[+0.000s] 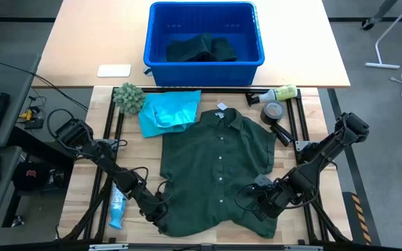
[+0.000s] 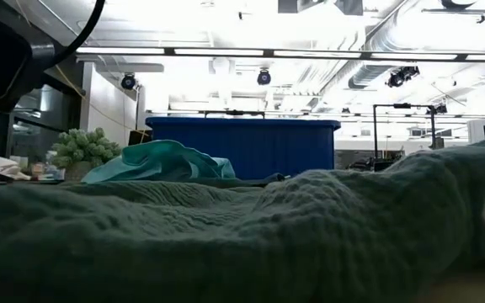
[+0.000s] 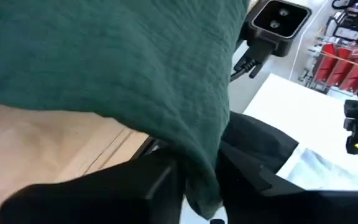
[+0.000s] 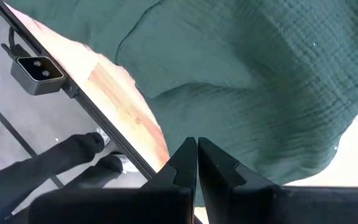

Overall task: Fold laundry
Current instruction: Fold the green polo shirt from the blue laundry bin

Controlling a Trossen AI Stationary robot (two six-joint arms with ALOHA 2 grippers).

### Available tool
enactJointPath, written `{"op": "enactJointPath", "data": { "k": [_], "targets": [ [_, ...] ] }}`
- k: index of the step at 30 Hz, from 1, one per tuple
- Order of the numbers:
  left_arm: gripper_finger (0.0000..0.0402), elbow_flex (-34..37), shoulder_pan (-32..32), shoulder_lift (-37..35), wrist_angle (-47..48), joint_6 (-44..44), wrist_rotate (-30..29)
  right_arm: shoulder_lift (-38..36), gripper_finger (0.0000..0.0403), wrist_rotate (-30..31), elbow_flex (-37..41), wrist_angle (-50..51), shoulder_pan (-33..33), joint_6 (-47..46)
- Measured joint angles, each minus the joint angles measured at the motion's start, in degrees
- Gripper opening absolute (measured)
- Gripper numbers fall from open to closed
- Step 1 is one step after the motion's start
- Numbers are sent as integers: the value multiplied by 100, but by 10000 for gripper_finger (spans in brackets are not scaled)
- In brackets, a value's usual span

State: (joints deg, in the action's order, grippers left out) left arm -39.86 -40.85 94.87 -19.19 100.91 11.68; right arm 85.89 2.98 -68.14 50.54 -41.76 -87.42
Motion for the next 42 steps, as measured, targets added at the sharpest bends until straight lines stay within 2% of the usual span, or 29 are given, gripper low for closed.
{"op": "enactJointPath", "data": {
  "k": [3,9,12,16,19,23,26,29,31,34,37,39,42],
  "targets": [
    [109,0,-60,-2,123,32,128,0,0,0,0,2,-1,42],
    [169,0,-320,1,1245,439,132,0,0,155,0,174,-2,47],
    [185,0,-522,50,1687,856,104,0,0,156,0,344,-2,46],
    [188,-16,-764,127,1767,1086,85,0,0,132,0,756,-112,46],
    [177,-26,-926,160,1861,1418,179,0,0,123,0,1137,-270,44],
    [148,-20,-1067,160,1996,1774,-111,0,0,116,0,1352,-533,-40],
    [115,-20,-1120,165,2130,1970,-390,0,0,107,0,1379,-689,-195],
    [61,-20,-1127,166,2268,1993,-515,0,0,97,0,1381,-819,-486],
    [18,-15,-1108,166,2346,1964,-769,0,0,-53,0,1381,-949,-764],
    [9,-8,-971,152,2235,2022,-1506,2,0,-317,0,1291,-1324,-1328],
    [2,-176,-736,107,2405,1489,-2306,28,0,-343,0,1155,-1821,-2439],
    [1,-384,-522,103,2751,908,-2637,113,0,-122,0,890,-2174,-3365],
    [0,-851,-199,89,3088,-78,-2849,390,0,-60,0,-48,-2403,-3656]
  ]
}}
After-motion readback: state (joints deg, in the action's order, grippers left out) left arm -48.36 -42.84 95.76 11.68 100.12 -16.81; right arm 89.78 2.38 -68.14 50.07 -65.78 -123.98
